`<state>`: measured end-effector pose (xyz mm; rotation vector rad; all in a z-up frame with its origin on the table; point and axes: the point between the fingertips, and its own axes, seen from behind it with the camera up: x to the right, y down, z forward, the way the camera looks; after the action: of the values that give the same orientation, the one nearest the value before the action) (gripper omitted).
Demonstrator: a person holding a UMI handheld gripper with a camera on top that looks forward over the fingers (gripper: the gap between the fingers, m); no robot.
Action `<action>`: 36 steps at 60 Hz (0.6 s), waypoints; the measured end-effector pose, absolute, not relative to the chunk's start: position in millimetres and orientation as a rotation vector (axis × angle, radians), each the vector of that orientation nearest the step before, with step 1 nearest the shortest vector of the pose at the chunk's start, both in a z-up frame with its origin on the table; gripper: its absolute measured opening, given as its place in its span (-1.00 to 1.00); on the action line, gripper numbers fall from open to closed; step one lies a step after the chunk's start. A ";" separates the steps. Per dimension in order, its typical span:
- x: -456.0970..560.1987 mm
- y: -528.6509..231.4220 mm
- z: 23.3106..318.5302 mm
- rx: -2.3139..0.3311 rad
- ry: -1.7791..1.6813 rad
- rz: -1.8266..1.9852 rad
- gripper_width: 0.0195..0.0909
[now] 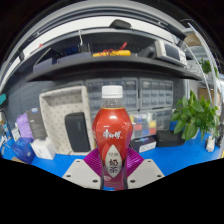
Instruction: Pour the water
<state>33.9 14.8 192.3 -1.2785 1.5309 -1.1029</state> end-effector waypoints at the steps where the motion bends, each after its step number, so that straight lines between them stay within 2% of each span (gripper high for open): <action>1: 33.9 10.3 186.0 -1.284 1.541 -1.104 -0.81; 7: 39.1 -14.0 140.5 -1.335 1.583 -1.104 -0.81; 18: 35.2 -27.2 75.1 -1.418 1.620 -1.093 -0.80; 21: 33.4 -28.4 78.0 -1.369 1.588 -1.119 -0.72; 26: 27.7 -26.4 77.3 -1.356 1.570 -1.123 -0.75; 27: 27.3 -26.2 77.2 -1.359 1.566 -1.126 -0.69; 30: 27.1 -25.5 77.4 -1.357 1.556 -1.132 -0.70; 36: 27.0 -26.3 79.3 -1.342 1.548 -1.134 -0.49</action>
<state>27.0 -26.3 79.3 -1.3421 1.5483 -1.1343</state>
